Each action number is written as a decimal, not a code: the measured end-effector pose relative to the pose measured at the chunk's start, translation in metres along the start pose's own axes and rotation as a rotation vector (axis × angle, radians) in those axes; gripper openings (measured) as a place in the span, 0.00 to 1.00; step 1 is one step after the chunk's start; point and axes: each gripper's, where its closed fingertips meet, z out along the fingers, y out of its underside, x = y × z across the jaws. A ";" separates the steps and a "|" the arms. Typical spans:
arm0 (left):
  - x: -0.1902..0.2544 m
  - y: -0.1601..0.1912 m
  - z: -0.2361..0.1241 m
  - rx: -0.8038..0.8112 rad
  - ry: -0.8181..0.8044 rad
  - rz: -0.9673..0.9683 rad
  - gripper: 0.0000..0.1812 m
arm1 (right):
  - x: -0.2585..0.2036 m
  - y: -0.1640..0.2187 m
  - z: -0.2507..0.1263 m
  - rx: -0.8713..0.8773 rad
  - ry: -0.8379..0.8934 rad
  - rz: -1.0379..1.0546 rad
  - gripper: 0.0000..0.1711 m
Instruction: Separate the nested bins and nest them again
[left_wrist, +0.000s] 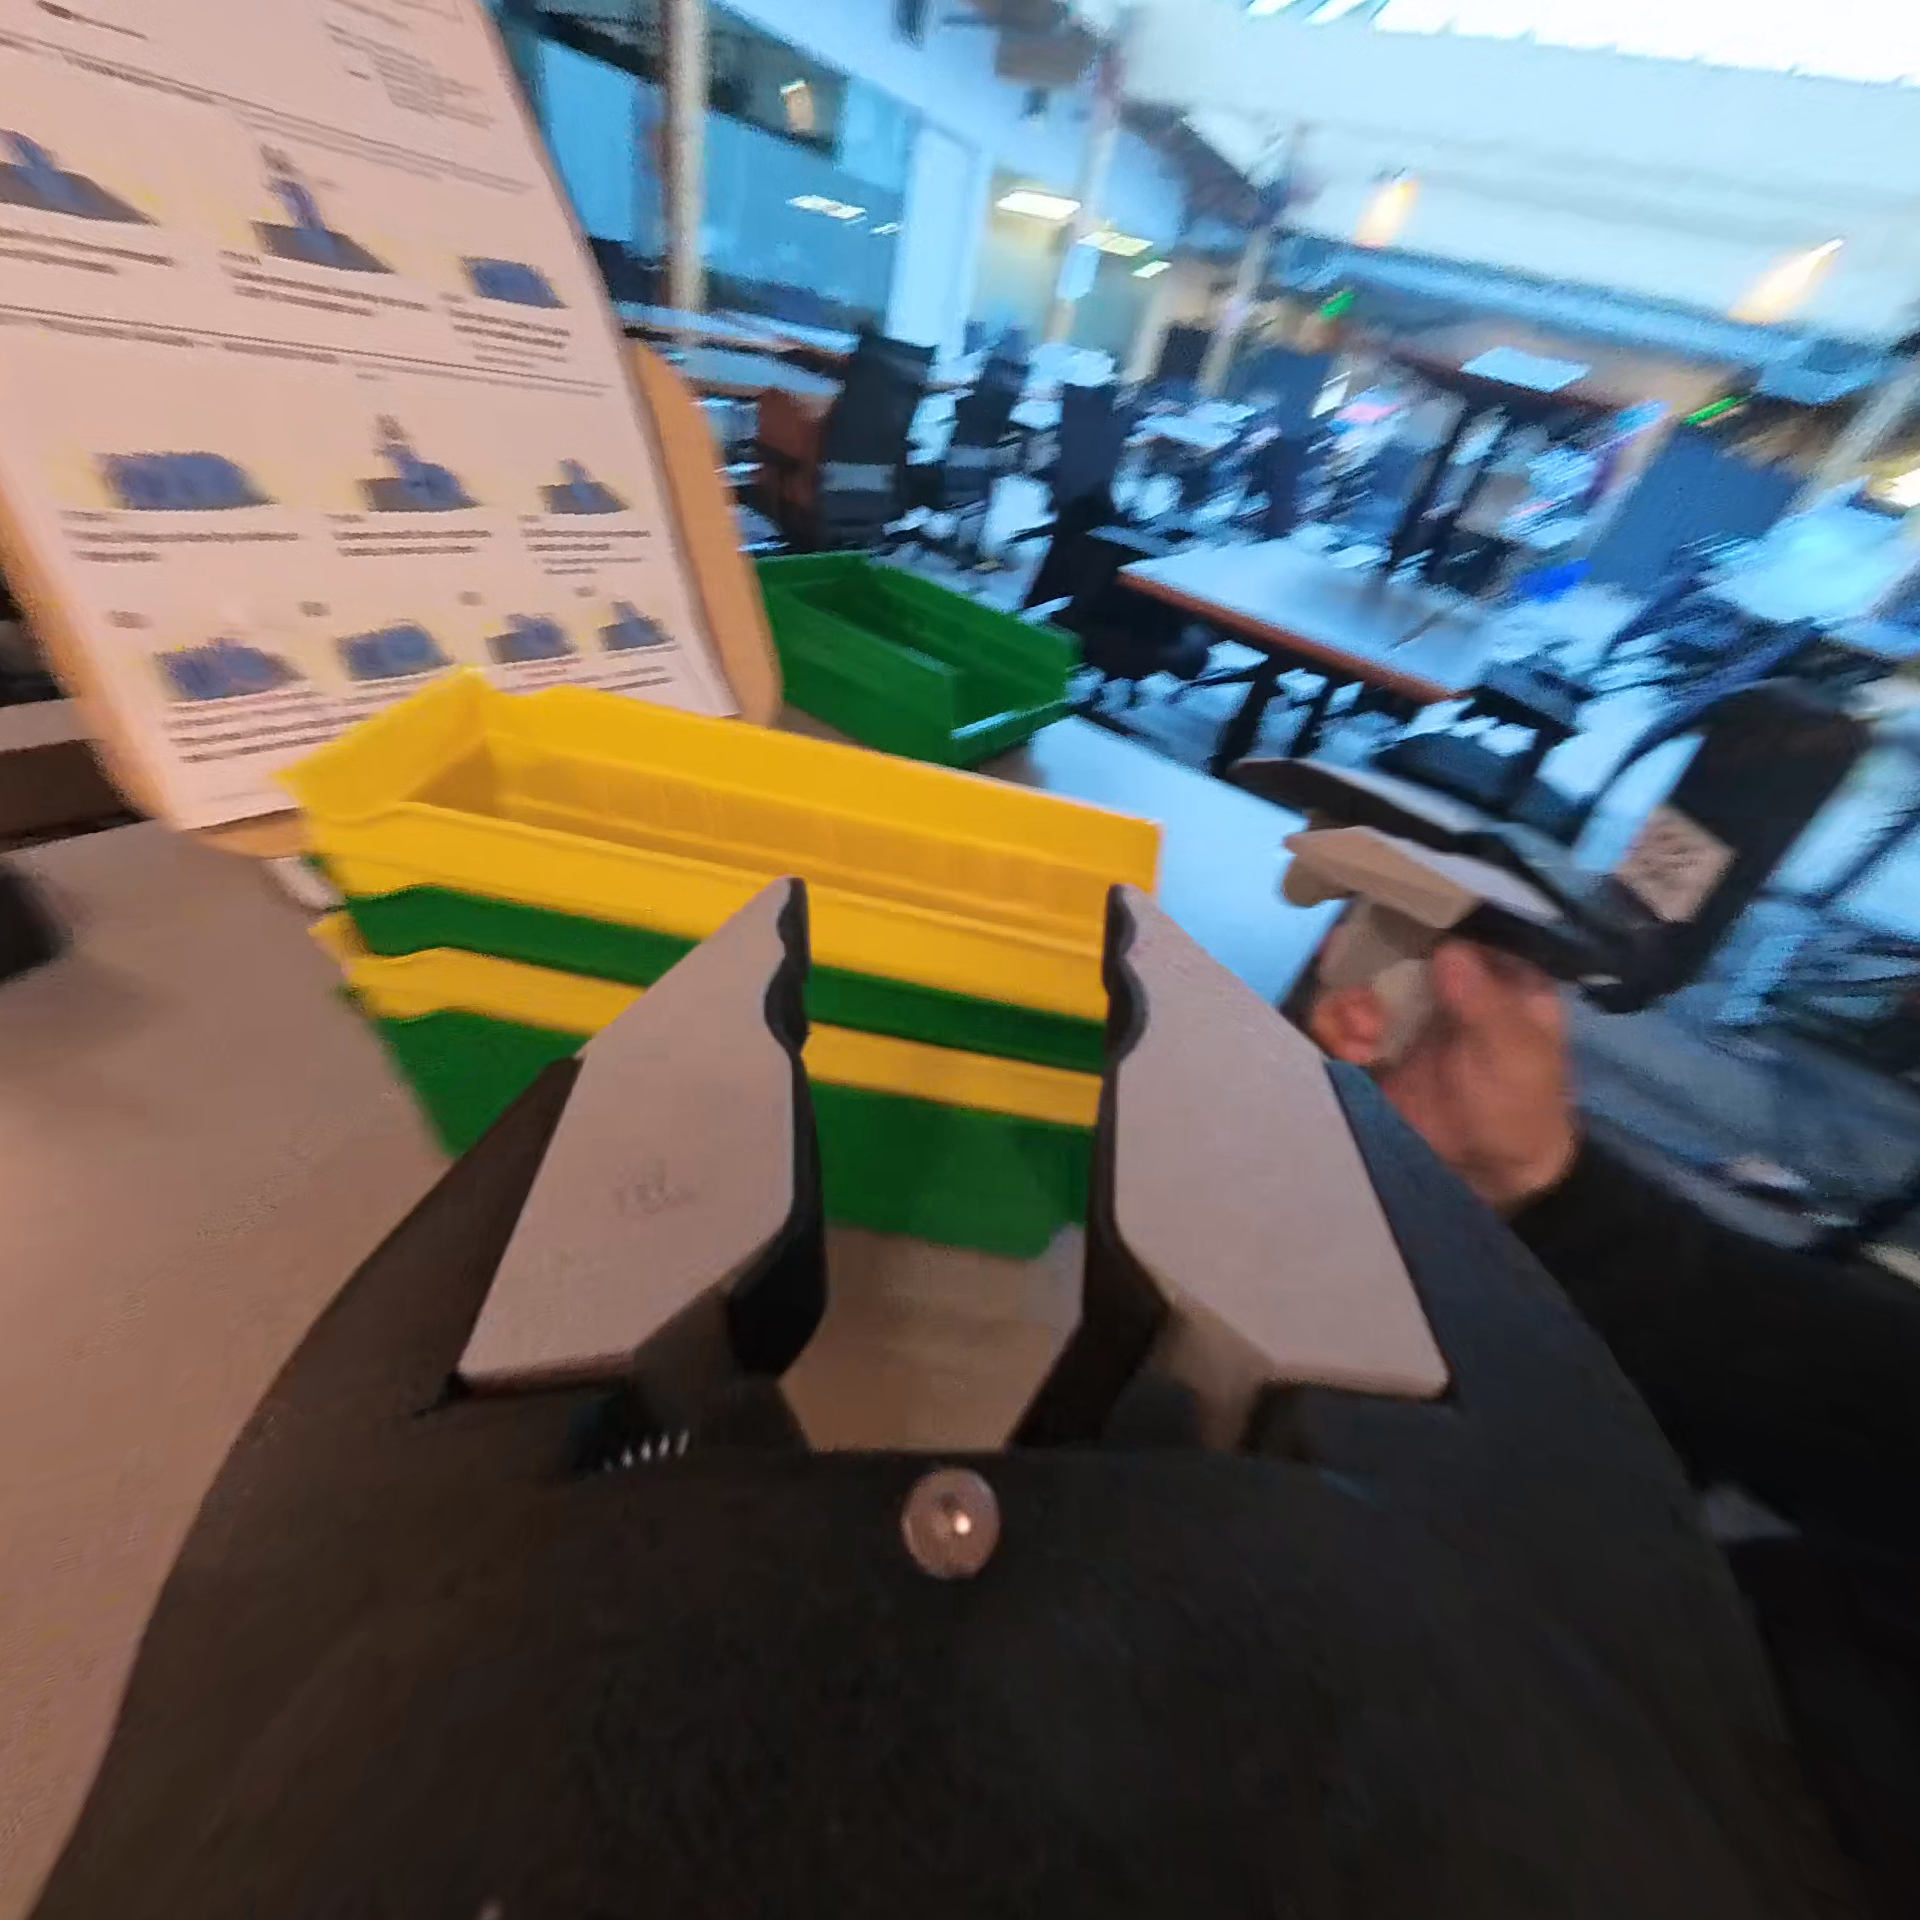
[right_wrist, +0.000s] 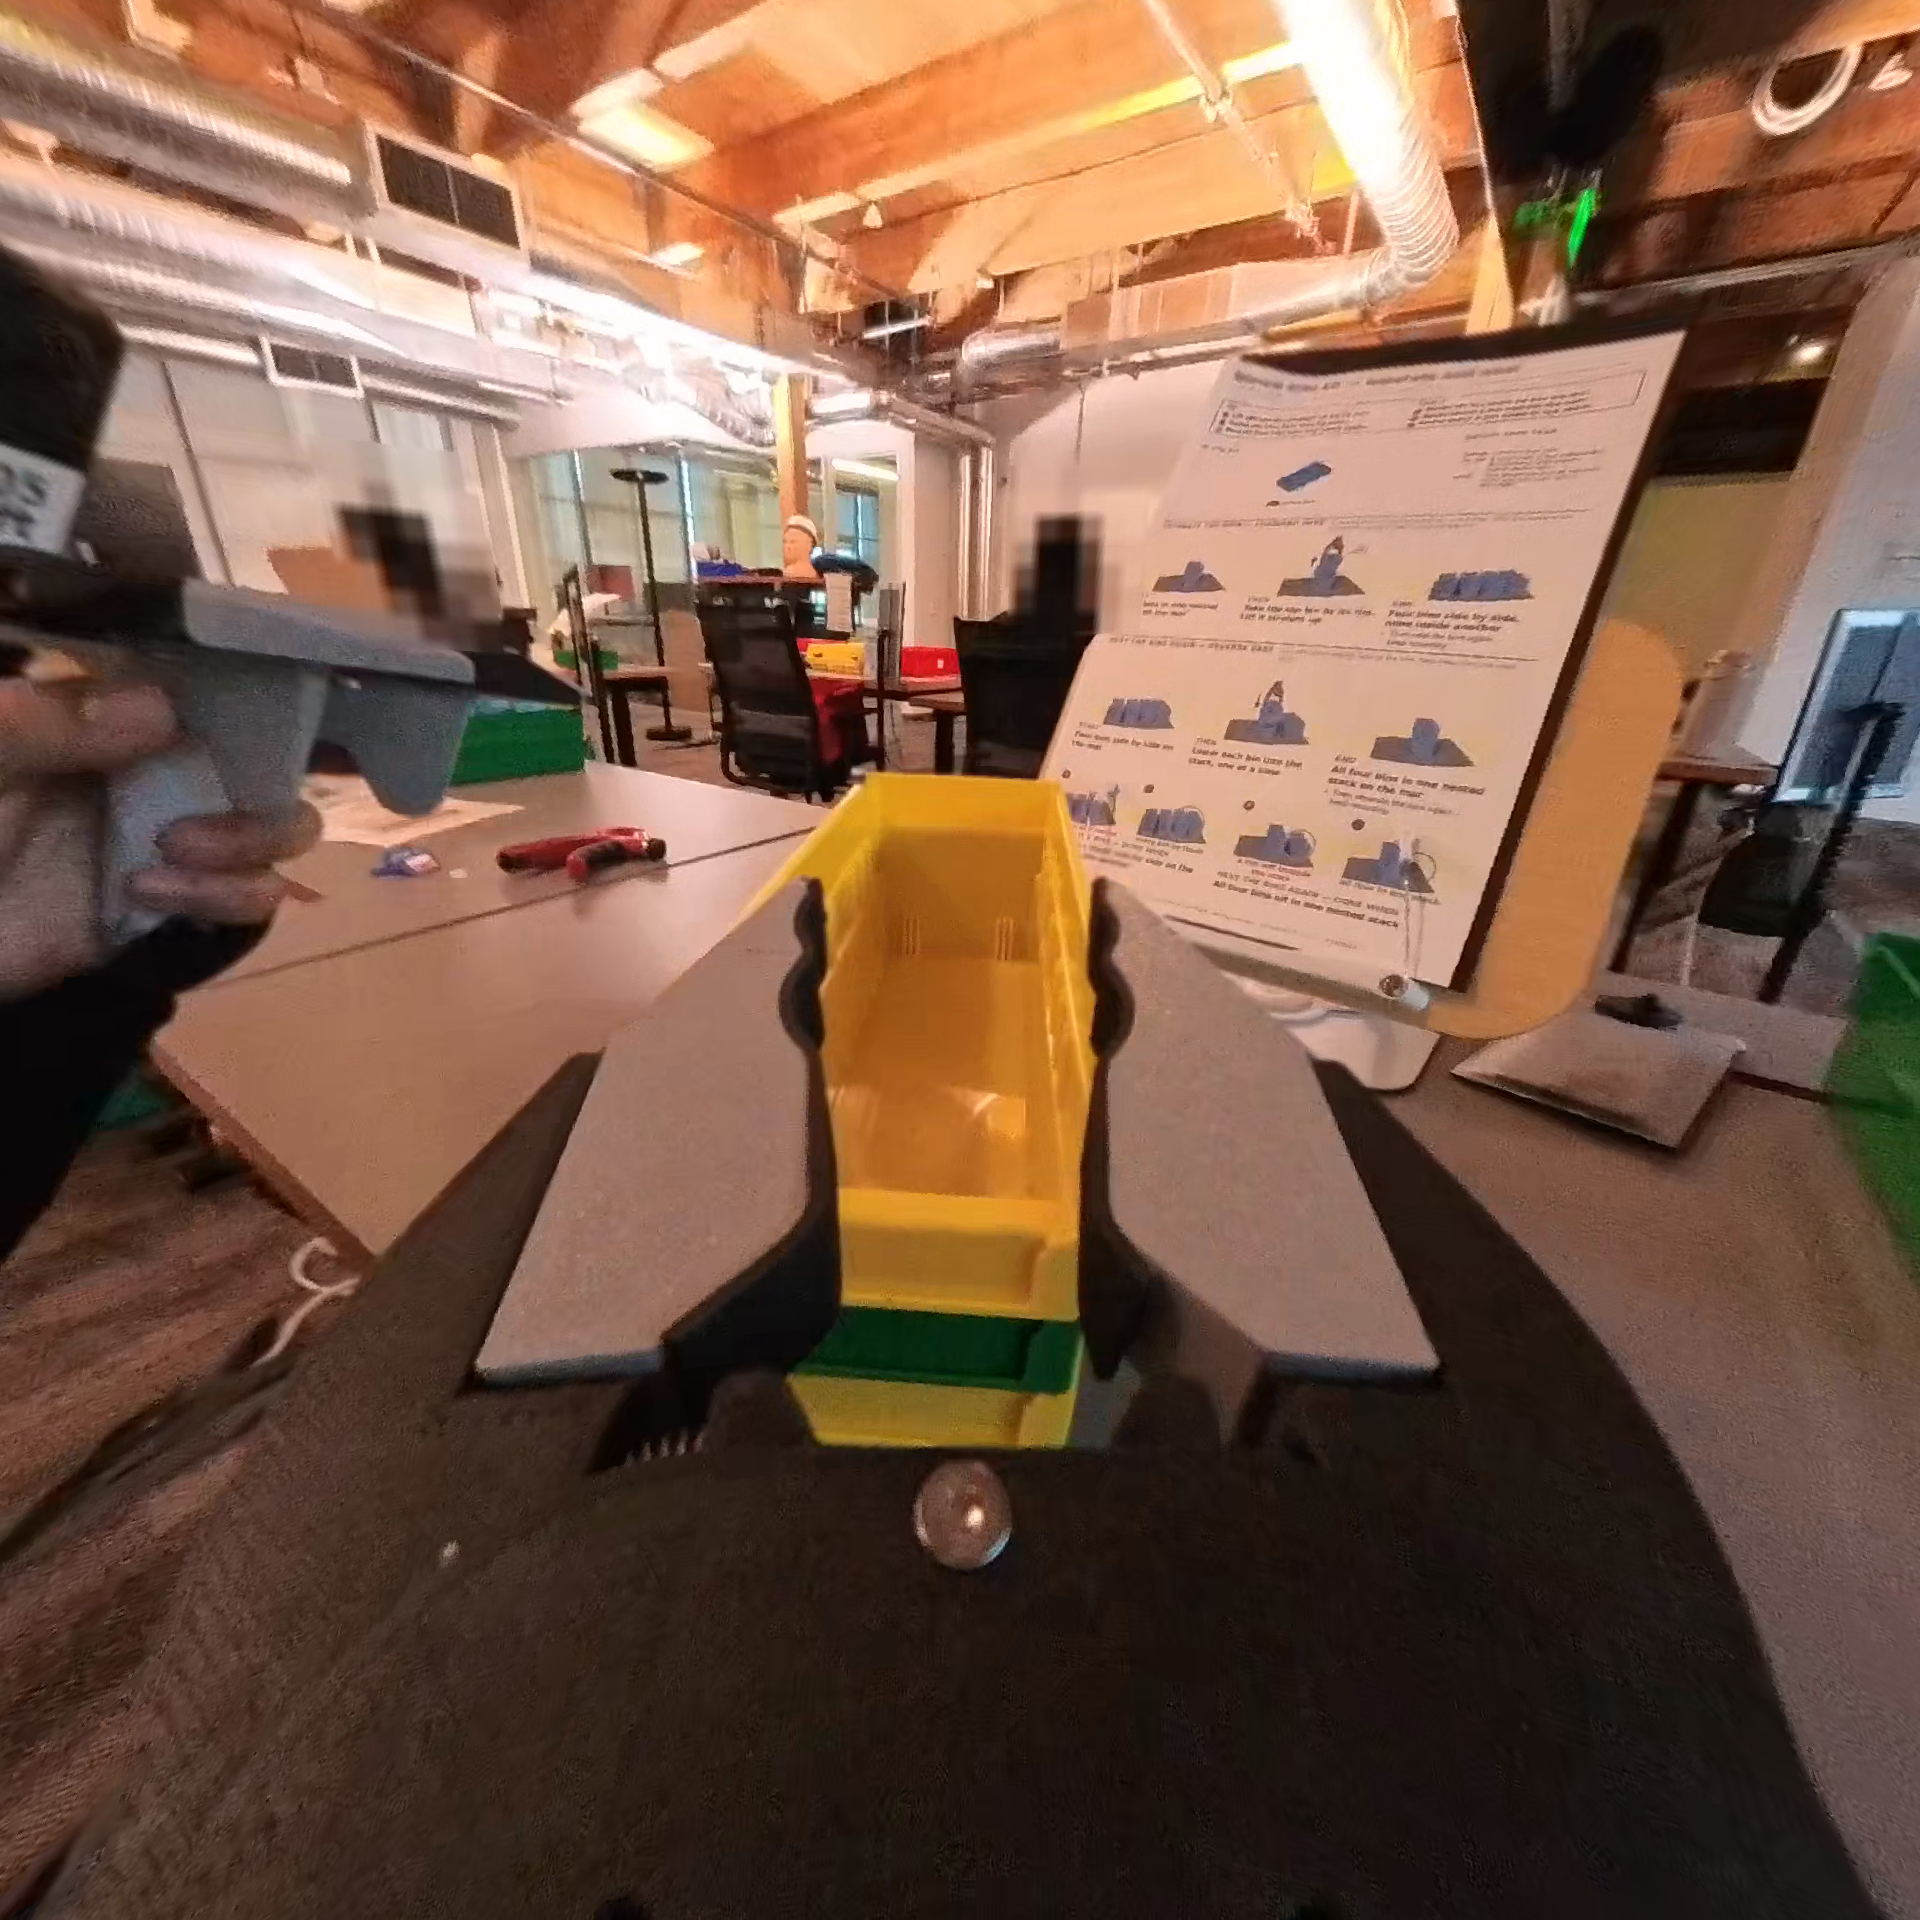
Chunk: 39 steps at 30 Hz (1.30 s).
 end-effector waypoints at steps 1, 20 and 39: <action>0.009 -0.003 0.001 0.021 0.049 -0.025 0.30 | 0.001 -0.007 -0.003 0.009 -0.011 0.021 0.31; 0.000 0.038 0.032 -0.113 -0.012 -0.043 0.41 | 0.047 0.001 0.007 -0.115 -0.005 0.162 0.56; -0.031 0.045 0.013 -0.142 -0.199 0.010 0.41 | 0.098 -0.020 -0.020 -0.097 0.020 0.400 0.63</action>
